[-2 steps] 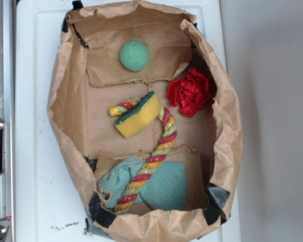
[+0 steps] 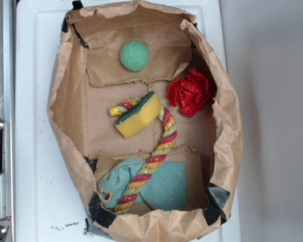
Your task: Grab the green ball.
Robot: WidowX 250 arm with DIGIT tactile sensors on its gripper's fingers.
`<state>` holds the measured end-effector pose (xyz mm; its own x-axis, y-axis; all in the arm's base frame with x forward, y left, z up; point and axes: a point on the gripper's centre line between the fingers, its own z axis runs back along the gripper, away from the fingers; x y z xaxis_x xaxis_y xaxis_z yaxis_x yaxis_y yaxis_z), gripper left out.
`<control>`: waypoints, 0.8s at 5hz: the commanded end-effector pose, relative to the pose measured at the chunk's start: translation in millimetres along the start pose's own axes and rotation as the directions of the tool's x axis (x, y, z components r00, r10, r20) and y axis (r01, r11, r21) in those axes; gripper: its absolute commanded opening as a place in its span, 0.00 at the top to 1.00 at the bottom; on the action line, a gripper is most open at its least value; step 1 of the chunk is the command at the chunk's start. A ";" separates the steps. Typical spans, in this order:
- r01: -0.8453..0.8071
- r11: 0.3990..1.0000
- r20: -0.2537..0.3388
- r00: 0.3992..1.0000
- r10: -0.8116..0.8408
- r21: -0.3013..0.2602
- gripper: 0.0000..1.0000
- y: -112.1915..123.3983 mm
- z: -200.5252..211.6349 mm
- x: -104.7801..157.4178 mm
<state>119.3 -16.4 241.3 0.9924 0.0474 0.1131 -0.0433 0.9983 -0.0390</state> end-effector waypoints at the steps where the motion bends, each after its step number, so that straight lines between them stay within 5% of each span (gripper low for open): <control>1: -0.045 0.999 0.081 0.996 0.045 -0.001 0.00 -4.0 4.8 70.3; 4: -0.266 0.962 0.101 0.960 0.260 0.054 0.00 32.1 -70.9 118.6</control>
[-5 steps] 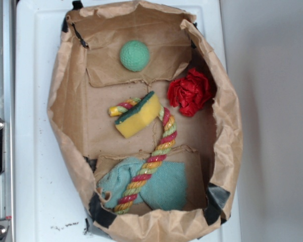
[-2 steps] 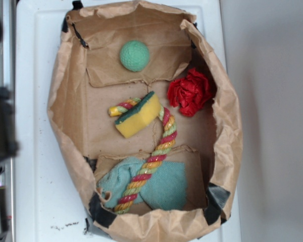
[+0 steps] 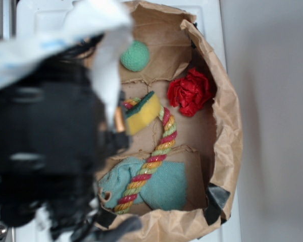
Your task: Grab the green ball.
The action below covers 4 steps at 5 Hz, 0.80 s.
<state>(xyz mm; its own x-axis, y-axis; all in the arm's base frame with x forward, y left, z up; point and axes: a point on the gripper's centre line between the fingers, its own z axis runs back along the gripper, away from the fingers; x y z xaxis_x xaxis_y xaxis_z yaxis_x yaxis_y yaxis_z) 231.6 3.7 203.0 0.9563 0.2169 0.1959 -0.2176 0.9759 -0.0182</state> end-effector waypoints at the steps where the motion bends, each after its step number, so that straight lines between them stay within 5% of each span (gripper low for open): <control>1: -0.050 0.999 -0.061 0.997 0.050 -0.005 0.00 11.8 -50.3 19.5; 4: 0.023 0.997 -0.142 0.989 -0.033 -0.071 0.00 3.1 -67.4 31.2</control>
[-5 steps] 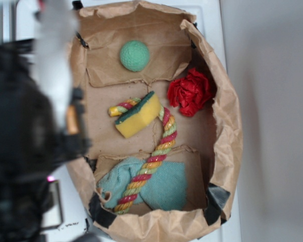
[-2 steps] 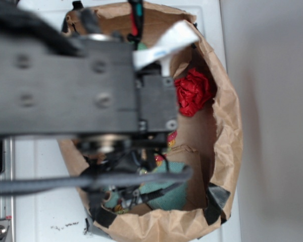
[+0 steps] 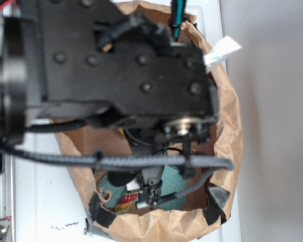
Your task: Grab the green ball.
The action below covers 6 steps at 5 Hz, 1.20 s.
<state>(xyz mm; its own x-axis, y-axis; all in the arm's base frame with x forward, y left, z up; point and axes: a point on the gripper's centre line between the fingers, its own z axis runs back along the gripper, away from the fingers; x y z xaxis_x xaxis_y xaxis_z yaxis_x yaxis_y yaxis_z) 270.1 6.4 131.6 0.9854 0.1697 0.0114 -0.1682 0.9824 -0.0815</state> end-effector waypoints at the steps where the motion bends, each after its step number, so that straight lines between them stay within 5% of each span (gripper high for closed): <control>1: -0.013 1.000 0.045 0.999 0.013 -0.001 0.00 7.1 11.9 5.5; 2: -0.013 1.000 0.045 0.999 0.013 -0.001 0.00 7.1 11.9 5.5; 3: -0.264 0.964 0.006 0.964 0.264 -0.005 0.00 14.3 5.0 11.0; 4: -0.495 0.868 0.009 0.869 0.495 0.024 0.00 20.3 2.4 0.4; 6: -0.849 0.529 0.138 0.525 0.840 0.005 0.00 25.7 15.7 -18.1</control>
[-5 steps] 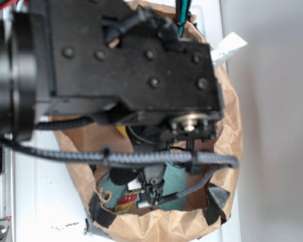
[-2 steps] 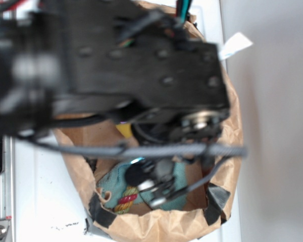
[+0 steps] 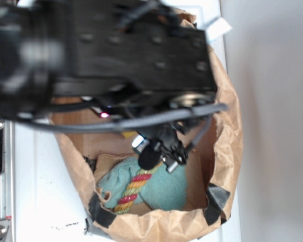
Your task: Grab the green ball.
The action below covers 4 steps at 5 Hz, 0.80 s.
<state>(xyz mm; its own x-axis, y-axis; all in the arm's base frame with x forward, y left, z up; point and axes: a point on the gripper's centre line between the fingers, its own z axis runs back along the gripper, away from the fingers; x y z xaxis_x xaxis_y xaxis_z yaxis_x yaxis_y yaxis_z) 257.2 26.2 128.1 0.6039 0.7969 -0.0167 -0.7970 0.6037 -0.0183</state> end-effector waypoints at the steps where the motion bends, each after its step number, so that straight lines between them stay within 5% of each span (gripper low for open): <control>1: -0.486 0.871 0.135 0.861 0.490 -0.065 0.00 6.2 14.8 -4.8; 2: -0.610 0.790 0.138 0.778 0.613 -0.066 0.00 -6.5 10.2 2.9; 3: -0.612 0.785 0.149 0.771 0.619 -0.093 0.00 -26.1 8.1 17.1; 4: -0.577 0.816 0.122 0.808 0.577 -0.033 0.00 -32.4 5.5 25.4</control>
<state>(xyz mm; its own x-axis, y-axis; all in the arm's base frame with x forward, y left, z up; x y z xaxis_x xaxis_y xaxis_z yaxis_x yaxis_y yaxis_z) 296.1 31.8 120.9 0.0329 0.9948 0.0968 -0.9994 0.0319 0.0115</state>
